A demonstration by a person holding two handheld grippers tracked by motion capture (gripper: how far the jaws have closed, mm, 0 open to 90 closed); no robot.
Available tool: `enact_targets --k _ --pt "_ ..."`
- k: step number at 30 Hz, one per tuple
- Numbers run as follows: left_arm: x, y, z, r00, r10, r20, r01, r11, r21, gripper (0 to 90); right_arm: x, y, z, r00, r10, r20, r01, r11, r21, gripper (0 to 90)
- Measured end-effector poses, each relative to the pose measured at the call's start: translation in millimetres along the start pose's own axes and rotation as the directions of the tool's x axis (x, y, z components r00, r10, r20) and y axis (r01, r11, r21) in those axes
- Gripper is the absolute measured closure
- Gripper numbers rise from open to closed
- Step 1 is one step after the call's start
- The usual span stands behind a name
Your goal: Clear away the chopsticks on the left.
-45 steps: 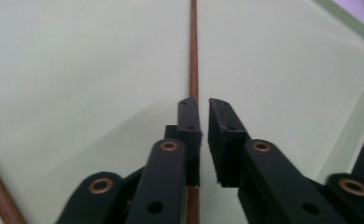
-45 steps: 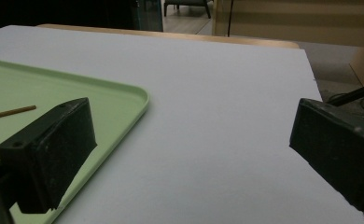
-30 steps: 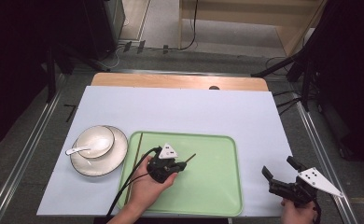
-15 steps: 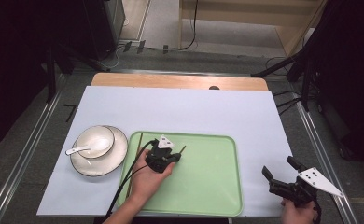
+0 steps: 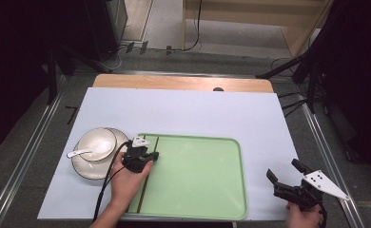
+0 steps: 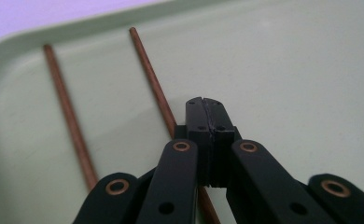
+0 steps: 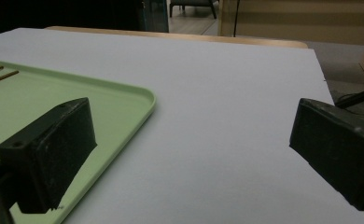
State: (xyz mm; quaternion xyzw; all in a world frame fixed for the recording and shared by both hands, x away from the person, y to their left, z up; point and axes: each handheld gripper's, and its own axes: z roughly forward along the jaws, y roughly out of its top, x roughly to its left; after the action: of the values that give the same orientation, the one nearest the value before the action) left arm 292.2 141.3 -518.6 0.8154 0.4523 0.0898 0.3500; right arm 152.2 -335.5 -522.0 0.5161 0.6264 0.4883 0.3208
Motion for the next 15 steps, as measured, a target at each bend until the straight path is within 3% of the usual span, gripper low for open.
enact_targets --k 15 --pt "18.4 -8.7 -12.0 0.9979 -0.055 -0.035 0.055 0.9984 -0.018 90.0 0.0 -0.7 0.4 1.0000 0.004 0.000 -0.004 1.000 0.004 0.3"
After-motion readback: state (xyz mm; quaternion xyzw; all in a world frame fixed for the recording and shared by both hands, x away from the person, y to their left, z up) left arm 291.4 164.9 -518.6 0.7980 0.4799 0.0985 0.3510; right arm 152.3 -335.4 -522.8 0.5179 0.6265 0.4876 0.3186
